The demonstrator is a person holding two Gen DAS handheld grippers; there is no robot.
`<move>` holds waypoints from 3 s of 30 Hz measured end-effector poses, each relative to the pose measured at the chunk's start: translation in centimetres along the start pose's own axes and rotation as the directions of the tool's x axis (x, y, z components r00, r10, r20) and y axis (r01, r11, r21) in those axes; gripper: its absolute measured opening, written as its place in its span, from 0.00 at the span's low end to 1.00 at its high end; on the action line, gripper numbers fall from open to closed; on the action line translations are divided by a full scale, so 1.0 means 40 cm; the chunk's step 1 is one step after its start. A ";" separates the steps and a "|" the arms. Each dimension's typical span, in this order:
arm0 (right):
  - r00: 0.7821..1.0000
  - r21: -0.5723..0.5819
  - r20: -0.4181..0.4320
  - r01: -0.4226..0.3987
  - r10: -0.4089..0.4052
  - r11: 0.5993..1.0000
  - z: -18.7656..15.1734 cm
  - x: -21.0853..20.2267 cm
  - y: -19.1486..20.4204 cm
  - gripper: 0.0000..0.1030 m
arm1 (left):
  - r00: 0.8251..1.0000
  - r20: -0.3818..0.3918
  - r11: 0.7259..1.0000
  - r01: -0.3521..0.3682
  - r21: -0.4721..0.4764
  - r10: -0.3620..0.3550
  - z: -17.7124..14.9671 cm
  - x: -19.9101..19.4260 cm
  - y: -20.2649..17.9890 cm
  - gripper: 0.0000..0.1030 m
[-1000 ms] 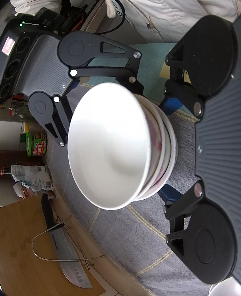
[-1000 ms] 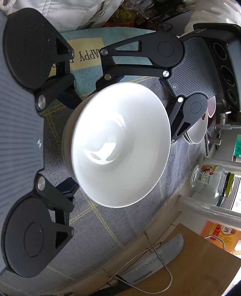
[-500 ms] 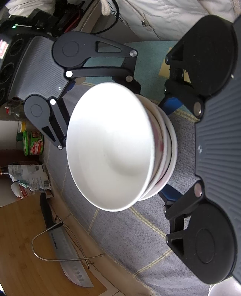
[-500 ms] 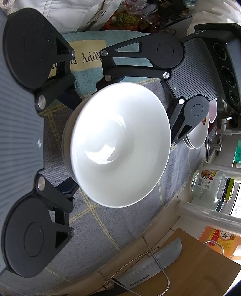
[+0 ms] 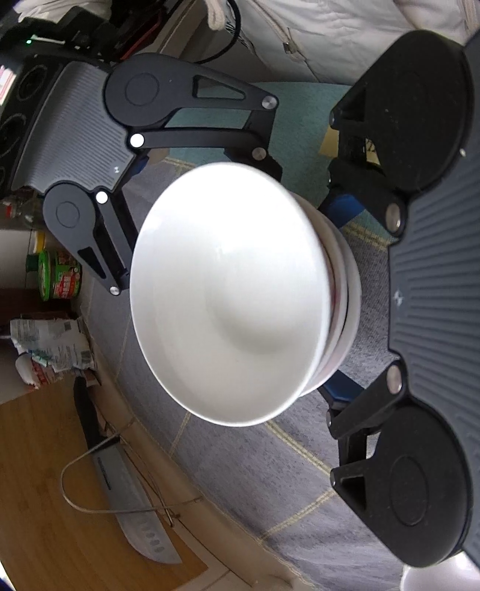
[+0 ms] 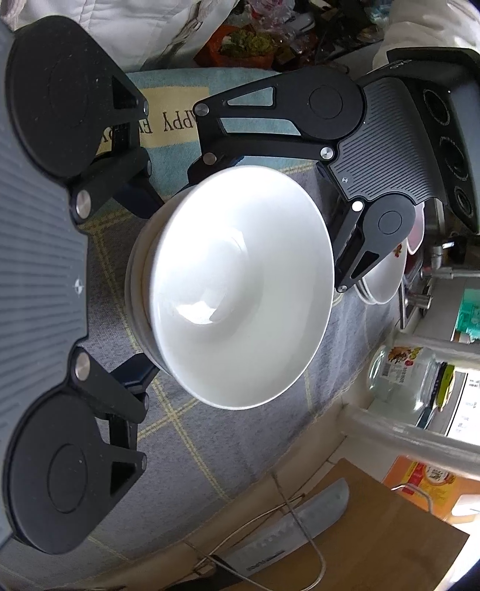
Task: Organize plates and bowls
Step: 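Carry the bowl stack with both tools over the white plate stack, then lower the bowl stack onto the plates and open both tools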
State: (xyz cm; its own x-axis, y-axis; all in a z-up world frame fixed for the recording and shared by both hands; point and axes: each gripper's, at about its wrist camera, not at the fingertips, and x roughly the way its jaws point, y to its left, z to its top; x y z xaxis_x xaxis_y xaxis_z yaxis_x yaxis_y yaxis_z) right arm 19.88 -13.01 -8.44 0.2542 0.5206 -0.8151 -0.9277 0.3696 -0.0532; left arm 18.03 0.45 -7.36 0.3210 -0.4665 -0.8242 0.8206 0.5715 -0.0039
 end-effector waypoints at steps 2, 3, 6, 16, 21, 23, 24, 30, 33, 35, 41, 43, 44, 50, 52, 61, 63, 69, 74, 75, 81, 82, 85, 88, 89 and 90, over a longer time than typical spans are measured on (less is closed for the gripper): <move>1.000 -0.013 0.008 -0.014 0.014 1.000 0.003 -0.006 -0.002 0.81 | 1.000 0.003 1.000 -0.018 -0.011 0.018 -0.001 -0.010 -0.005 0.80; 1.000 -0.023 0.012 -0.018 0.018 1.000 0.005 -0.008 -0.003 0.81 | 1.000 0.002 1.000 -0.026 -0.017 0.026 -0.001 -0.015 -0.007 0.80; 0.999 -0.051 0.020 -0.030 0.031 0.998 0.016 -0.013 -0.003 0.81 | 0.999 -0.007 0.998 -0.045 -0.040 0.045 0.000 -0.028 -0.010 0.80; 0.999 -0.071 0.020 -0.029 0.030 0.997 0.077 -0.019 0.017 0.81 | 0.998 -0.004 0.997 -0.062 -0.042 0.062 -0.018 -0.090 0.009 0.80; 1.000 -0.073 0.023 -0.020 0.021 0.997 0.121 -0.015 0.044 0.81 | 0.998 0.006 0.997 -0.061 -0.042 0.061 -0.046 -0.136 0.032 0.80; 1.000 -0.076 0.023 -0.015 0.017 0.997 0.141 -0.009 0.055 0.81 | 0.998 0.009 0.997 -0.065 -0.039 0.066 -0.059 -0.154 0.040 0.80; 1.000 -0.079 0.024 -0.014 0.016 0.997 0.151 -0.007 0.061 0.81 | 0.998 0.009 0.997 -0.067 -0.041 0.068 -0.067 -0.163 0.044 0.80; 0.999 -0.103 0.033 -0.021 0.025 0.994 0.217 0.014 0.085 0.81 | 0.995 0.019 0.994 -0.094 -0.060 0.096 -0.113 -0.226 0.070 0.80; 0.999 -0.129 0.038 -0.023 0.029 0.991 0.252 0.024 0.103 0.81 | 0.993 0.025 0.991 -0.111 -0.079 0.113 -0.139 -0.258 0.086 0.80; 0.999 -0.146 0.041 -0.029 0.035 0.989 0.278 0.035 0.111 0.81 | 0.992 0.025 0.988 -0.124 -0.091 0.127 -0.153 -0.275 0.095 0.80; 0.997 -0.204 0.048 -0.048 0.059 0.978 0.360 0.071 0.130 0.81 | 0.985 0.028 0.977 -0.166 -0.133 0.171 -0.194 -0.324 0.135 0.80; 0.997 -0.226 0.049 -0.053 0.065 0.973 0.391 0.086 0.135 0.81 | 0.982 0.027 0.973 -0.182 -0.145 0.188 -0.209 -0.341 0.149 0.80; 0.996 -0.235 0.050 -0.054 0.067 0.971 0.403 0.093 0.135 0.81 | 0.980 0.026 0.970 -0.190 -0.151 0.196 -0.217 -0.348 0.159 0.80; 0.995 -0.280 0.048 -0.074 0.091 0.957 0.485 0.154 0.132 0.81 | 0.971 0.017 0.956 -0.229 -0.184 0.236 -0.258 -0.376 0.220 0.80; 0.994 -0.292 0.045 -0.078 0.095 0.953 0.508 0.174 0.130 0.81 | 0.969 0.014 0.952 -0.241 -0.191 0.248 -0.269 -0.379 0.234 0.80; 0.994 -0.310 0.024 -0.091 0.103 0.946 0.570 0.255 0.122 0.81 | 0.963 -0.004 0.940 -0.263 -0.215 0.269 -0.319 -0.371 0.301 0.80; 0.994 -0.309 0.013 -0.097 0.106 0.946 0.572 0.270 0.122 0.81 | 0.964 -0.012 0.940 -0.261 -0.218 0.265 -0.328 -0.363 0.311 0.80; 0.993 -0.305 -0.016 -0.114 0.114 0.946 0.574 0.304 0.123 0.81 | 0.966 -0.025 0.938 -0.255 -0.236 0.256 -0.348 -0.350 0.322 0.80; 0.992 -0.311 -0.030 -0.122 0.119 0.942 0.576 0.316 0.122 0.81 | 0.967 -0.023 0.935 -0.251 -0.251 0.253 -0.354 -0.346 0.328 0.80; 0.992 -0.311 -0.032 -0.124 0.120 0.942 0.577 0.317 0.121 0.81 | 0.967 -0.023 0.934 -0.250 -0.253 0.253 -0.354 -0.343 0.330 0.80; 0.991 -0.314 -0.045 -0.134 0.126 0.940 0.581 0.325 0.117 0.81 | 0.969 -0.023 0.932 -0.242 -0.269 0.245 -0.356 -0.339 0.333 0.80; 0.991 -0.314 -0.045 -0.132 0.124 0.940 0.581 0.327 0.117 0.81 | 0.968 -0.024 0.932 -0.245 -0.267 0.248 -0.356 -0.337 0.333 0.80; 0.991 -0.311 -0.049 -0.132 0.123 0.941 0.581 0.333 0.116 0.81 | 0.969 -0.027 0.932 -0.244 -0.269 0.246 -0.357 -0.333 0.336 0.80; 0.990 -0.309 -0.056 -0.138 0.127 0.941 0.581 0.335 0.117 0.81 | 0.971 -0.032 0.932 -0.236 -0.274 0.236 -0.358 -0.330 0.339 0.80; 0.990 -0.312 -0.059 -0.138 0.126 0.940 0.581 0.337 0.117 0.81 | 0.972 -0.032 0.932 -0.234 -0.277 0.235 -0.359 -0.330 0.340 0.80; 0.991 -0.311 -0.058 -0.137 0.125 0.940 0.582 0.339 0.117 0.81 | 0.971 -0.031 0.931 -0.237 -0.277 0.238 -0.359 -0.330 0.340 0.80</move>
State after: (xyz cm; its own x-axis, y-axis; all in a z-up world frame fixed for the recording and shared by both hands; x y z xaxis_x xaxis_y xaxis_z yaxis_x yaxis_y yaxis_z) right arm 25.34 13.69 -6.30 0.1203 0.5171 -0.8474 -0.9923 0.0369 -0.1183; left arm 18.15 24.08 -4.66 0.4919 -0.2960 -0.8188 0.5569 0.8298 0.0346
